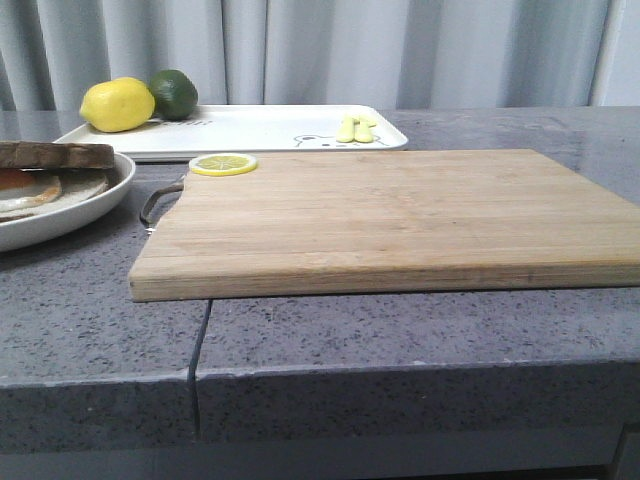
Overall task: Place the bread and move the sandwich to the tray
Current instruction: 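Grasp the white plate rim with the left gripper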
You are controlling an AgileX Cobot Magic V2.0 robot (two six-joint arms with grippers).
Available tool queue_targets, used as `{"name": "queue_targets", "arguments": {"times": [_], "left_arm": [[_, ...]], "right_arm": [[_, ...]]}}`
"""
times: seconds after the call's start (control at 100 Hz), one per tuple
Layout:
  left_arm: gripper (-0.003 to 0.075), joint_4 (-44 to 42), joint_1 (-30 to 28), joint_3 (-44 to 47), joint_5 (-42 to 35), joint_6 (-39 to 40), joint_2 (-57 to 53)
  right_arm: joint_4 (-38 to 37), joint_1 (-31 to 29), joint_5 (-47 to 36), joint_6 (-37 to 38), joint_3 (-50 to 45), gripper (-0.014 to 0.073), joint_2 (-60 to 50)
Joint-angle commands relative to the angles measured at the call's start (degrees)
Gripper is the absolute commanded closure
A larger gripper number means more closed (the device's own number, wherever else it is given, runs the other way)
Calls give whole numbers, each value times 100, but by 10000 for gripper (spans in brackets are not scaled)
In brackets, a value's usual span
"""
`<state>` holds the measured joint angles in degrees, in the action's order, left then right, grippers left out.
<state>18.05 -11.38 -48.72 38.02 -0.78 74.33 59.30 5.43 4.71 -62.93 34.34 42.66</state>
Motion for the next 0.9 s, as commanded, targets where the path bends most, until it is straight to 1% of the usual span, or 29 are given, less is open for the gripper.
{"name": "queue_targets", "arguments": {"times": [0.0,0.43,0.77,0.83,0.89], "left_arm": [[407,168,-23,-200,-292,-12,-4],[407,360,-23,-200,-437,-12,412],[408,402,-23,-200,-437,-12,443],[426,402,-23,-200,-437,-12,443],[474,402,-23,-200,-437,-12,443]], "right_arm": [[35,-40,-269,-53,155,169,-35],[93,-40,-249,-53,155,169,-35],[93,-40,-249,-53,155,169,-35],[93,-40,-249,-53,155,169,-35],[99,-40,-249,-53,155,169,-35]]}}
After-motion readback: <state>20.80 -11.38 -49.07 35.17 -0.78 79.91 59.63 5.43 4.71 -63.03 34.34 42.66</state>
